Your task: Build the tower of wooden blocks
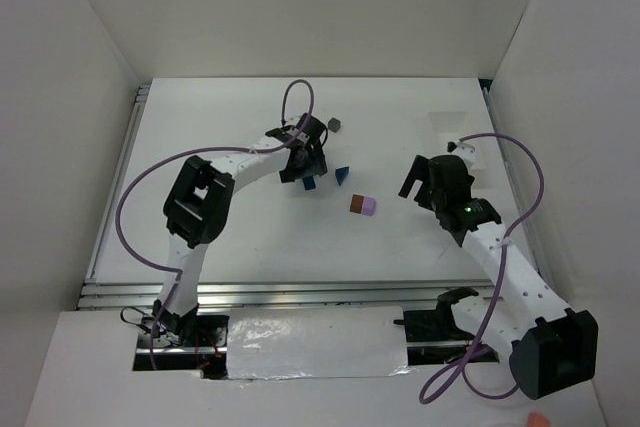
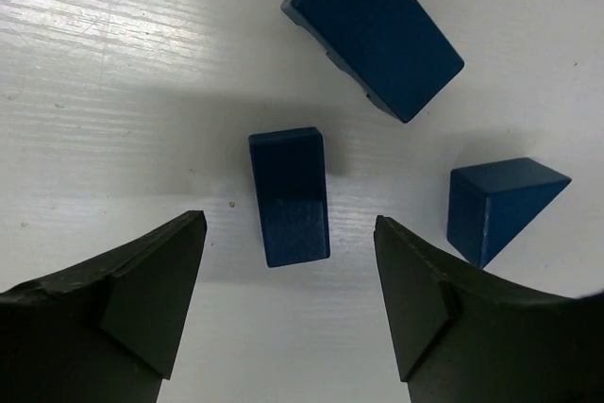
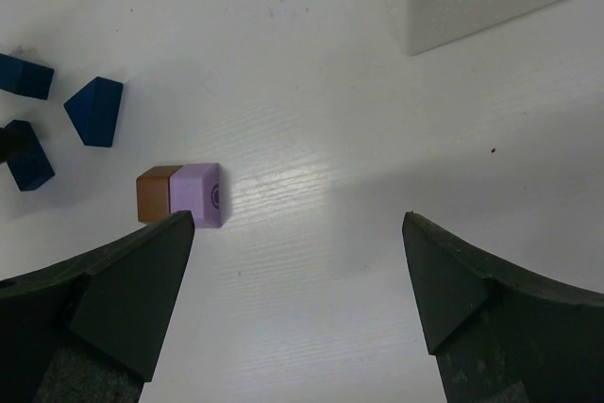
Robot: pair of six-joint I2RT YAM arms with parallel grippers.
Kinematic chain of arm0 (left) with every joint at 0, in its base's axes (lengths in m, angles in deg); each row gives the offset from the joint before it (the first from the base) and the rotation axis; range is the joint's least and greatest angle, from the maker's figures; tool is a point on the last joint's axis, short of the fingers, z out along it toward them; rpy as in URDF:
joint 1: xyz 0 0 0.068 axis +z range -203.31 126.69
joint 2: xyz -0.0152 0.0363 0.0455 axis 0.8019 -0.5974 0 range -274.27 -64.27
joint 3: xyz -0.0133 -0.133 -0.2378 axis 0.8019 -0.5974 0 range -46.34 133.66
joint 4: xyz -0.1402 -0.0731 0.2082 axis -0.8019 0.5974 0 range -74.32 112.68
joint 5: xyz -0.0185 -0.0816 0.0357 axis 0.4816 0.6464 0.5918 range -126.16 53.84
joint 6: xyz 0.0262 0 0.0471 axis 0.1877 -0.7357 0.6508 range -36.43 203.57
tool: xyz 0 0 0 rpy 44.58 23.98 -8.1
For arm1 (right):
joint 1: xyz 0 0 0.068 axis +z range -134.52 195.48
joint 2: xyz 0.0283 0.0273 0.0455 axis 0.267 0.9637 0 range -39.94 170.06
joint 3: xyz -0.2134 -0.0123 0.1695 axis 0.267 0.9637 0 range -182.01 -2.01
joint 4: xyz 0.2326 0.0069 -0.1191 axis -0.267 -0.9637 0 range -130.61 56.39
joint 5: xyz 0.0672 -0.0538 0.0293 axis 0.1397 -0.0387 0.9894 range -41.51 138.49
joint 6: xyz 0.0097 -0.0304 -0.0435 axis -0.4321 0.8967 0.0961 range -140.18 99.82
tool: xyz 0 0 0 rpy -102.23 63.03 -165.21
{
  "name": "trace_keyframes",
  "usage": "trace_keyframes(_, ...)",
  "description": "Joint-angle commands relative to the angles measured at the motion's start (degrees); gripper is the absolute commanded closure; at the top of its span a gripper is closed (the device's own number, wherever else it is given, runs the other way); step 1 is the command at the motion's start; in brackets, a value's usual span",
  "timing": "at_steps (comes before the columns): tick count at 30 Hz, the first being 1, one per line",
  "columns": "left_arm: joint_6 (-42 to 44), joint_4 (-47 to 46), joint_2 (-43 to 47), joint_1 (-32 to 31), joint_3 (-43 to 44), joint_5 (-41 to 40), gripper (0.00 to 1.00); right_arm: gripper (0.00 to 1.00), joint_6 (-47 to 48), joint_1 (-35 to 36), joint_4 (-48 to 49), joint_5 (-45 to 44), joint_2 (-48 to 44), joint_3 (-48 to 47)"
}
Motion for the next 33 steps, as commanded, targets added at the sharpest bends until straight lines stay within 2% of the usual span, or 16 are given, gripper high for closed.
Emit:
trace_keyframes(1, -1.3, 0.3, -2.1, 0.1, 2.2, -0.8, 0.18, 0.00, 0.7, -0.6, 2.6, 0.8, 0.4, 0.1)
trace_keyframes(6, -1.3, 0.7, -4.5, 0.1, 4.3, -1.3, 0.22, 0.00, 0.7, -0.9, 2.7, 0.9, 0.5, 0.3)
trace_keyframes(16, -0.9, 1.0, -5.0, 0.0, 4.6, -1.6, 0.51, 0.00, 0.8, -1.2, 3.0, 1.7, 1.0, 0.3)
trace_keyframes(21, 1.6, 0.8, -5.0, 0.0, 5.0, -0.4, 0.58, 0.00, 0.8, -1.2, 2.9, 1.6, 0.5, 0.5)
trace_keyframes(23, 5.5, -0.8, -4.0, 0.0, 3.9, 0.7, 0.65, 0.00, 0.9, -1.4, 2.7, 1.6, 0.3, 0.5)
trace_keyframes(27, 15.9, -8.1, 4.0, -0.2, -1.5, 1.8, 0.67, 0.00, 2.5, -1.2, 2.9, 2.4, -1.1, 0.7)
trace_keyframes(28, 24.3, -10.0, 5.7, -0.2, -3.4, 3.6, 0.67, 0.00, 2.9, -1.2, 3.0, 2.9, -1.6, 0.9)
trace_keyframes(30, 31.1, -14.7, 11.0, -0.4, -5.2, 8.9, 0.69, 0.00, 4.0, -1.1, 4.4, 3.7, -2.6, 1.7)
trace_keyframes(31, 39.7, -15.6, 12.5, -0.4, -6.1, 12.3, 0.70, 0.00, 4.4, -0.9, 4.8, 4.1, -3.9, 1.9)
trace_keyframes(32, 43.5, -17.3, 15.1, -0.5, -6.6, 14.2, 0.66, 0.00, 4.6, -0.9, 5.5, 4.0, -4.6, 2.6)
trace_keyframes(33, 46.7, -17.4, 16.1, -0.4, -6.9, 19.5, 0.63, 0.00, 4.9, -0.9, 5.7, 3.9, -5.2, 2.9)
